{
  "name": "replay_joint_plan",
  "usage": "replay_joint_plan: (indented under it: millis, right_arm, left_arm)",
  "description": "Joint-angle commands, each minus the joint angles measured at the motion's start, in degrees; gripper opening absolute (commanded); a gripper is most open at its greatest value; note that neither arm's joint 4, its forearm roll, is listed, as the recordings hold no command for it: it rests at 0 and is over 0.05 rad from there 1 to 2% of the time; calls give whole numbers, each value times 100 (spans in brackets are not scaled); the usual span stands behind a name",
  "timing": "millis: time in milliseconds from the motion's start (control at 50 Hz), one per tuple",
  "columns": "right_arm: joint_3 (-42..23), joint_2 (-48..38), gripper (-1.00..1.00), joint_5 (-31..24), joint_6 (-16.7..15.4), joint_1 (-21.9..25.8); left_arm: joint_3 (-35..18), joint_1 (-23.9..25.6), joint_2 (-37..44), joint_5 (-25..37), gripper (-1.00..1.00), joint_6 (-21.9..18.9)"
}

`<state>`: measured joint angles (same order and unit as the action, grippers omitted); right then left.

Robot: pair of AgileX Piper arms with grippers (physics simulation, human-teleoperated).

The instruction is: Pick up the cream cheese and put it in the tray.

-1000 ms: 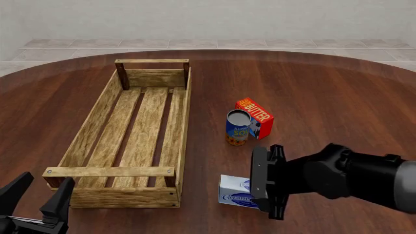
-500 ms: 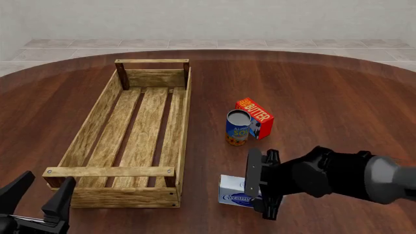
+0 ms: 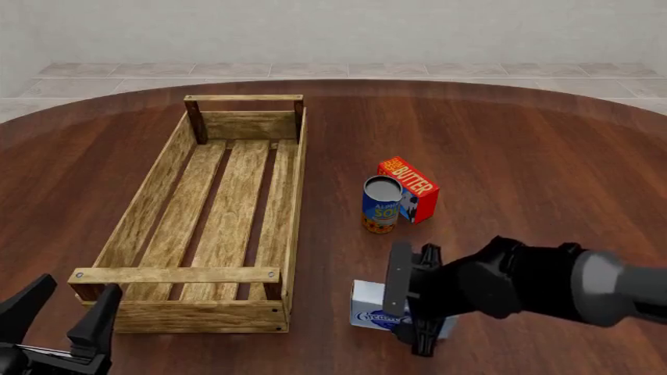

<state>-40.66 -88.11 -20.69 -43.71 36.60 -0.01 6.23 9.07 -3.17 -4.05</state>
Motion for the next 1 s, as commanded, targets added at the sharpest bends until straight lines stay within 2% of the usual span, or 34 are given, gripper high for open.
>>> replay_joint_plan:
  millis: [20, 40, 260, 440, 480, 620, 700, 900, 1000]
  right_arm:
    - [-10, 116, 100, -89, 173, 136]
    - [-42, 125, -100, -97, 179, 118]
    - [-103, 306, -100, -302, 240, 200]
    - [-264, 405, -100, -493, 269, 44]
    - [-408, 376, -100, -649, 518, 159]
    - [-574, 537, -100, -894, 396, 146]
    - [-644, 656, -100, -968, 205, 46]
    - [-1221, 998, -100, -1528, 184, 29]
    - [-1427, 1060, -100, -1632, 205, 22]
  left_arm:
    - [0, 16, 6, -4, 100, -20]
    - [0, 19, -2, 5, 100, -21]
    - [0, 35, 4, 1, 100, -32]
    - [0, 45, -37, 36, 100, -33]
    - [0, 44, -25, 22, 100, -49]
    - [0, 59, -61, 47, 100, -61]
    - [0, 41, -79, 43, 100, -73]
    - [-1, 53, -126, 90, 100, -76]
    - [-1, 65, -170, 127, 100, -98]
